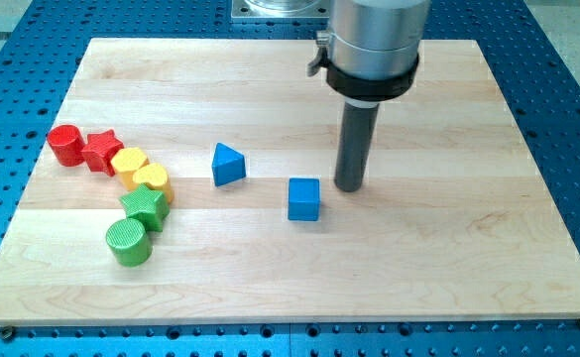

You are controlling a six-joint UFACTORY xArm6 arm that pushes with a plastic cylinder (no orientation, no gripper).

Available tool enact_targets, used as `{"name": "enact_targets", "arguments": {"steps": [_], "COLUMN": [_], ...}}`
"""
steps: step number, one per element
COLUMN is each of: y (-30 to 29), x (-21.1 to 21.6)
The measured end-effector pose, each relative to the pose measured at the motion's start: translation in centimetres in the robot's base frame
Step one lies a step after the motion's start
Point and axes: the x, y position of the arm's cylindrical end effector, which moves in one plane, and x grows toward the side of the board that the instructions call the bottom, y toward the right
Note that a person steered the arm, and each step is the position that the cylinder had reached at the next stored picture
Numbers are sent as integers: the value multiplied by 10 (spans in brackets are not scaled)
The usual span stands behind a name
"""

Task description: Place the blue cube below the green circle

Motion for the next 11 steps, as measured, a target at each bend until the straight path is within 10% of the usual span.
{"name": "enact_targets", "arguments": {"steps": [4,6,9,11], "y": [-63,-26,-150,-137], "x": [65,11,105,61]}}
